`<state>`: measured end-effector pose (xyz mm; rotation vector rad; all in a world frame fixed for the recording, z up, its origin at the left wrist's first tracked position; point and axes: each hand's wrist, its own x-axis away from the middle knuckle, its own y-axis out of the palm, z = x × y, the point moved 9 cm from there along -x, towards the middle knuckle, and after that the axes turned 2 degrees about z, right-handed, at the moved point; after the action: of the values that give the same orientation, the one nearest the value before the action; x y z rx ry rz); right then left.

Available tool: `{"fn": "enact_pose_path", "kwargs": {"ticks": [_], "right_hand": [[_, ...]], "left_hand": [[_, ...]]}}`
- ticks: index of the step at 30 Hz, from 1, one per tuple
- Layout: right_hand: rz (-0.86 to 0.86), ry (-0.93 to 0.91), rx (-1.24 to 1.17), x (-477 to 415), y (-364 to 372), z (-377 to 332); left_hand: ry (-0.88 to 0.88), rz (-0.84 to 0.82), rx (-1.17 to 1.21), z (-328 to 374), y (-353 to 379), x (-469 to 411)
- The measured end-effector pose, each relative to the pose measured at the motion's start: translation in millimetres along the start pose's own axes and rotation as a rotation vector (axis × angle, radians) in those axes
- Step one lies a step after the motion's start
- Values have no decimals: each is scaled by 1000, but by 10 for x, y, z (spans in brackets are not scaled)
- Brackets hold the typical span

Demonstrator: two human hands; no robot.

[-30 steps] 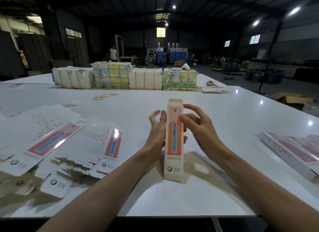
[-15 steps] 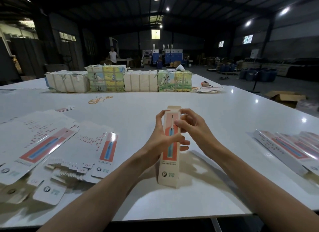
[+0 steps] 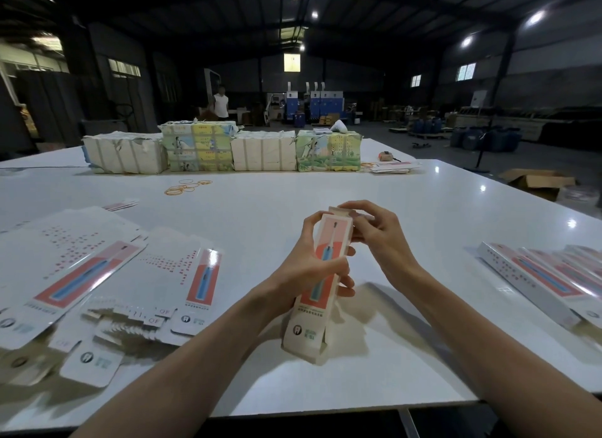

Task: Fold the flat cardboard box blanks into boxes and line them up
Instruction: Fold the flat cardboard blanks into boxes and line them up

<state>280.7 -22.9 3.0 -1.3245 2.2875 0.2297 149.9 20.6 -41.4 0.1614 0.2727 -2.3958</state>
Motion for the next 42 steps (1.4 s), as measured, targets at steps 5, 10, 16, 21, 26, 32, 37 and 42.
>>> {"fn": "enact_pose_path", "kwargs": {"ticks": [5,10,16,21,26,32,37,42], "right_hand": [[-56,47,-103,4,57,-48],[-25,108,-189,-13,17,-19],[-48,254,-311,-7,22,84],[-11,265,-328,-17,-26,71],[-11,274,-316,-7,-59,59],[-57,275,-279,-12,-61,34],[-100,231,-135,-22,-97,5],[-76,283,-121,-13,-88,48]], "left_hand": [[11,19,-50,3,-27,-12],[25,0,-54,-4,-21,-9],[61,5,-88,16,-25,-9],[88,8,-87,33,-34,-6],[95,-9,-107,55,-24,13],[112,-15,-114,52,-12,12],[117,-84,-154,22,2,24],[100,-113,-179,19,-16,45]]}}
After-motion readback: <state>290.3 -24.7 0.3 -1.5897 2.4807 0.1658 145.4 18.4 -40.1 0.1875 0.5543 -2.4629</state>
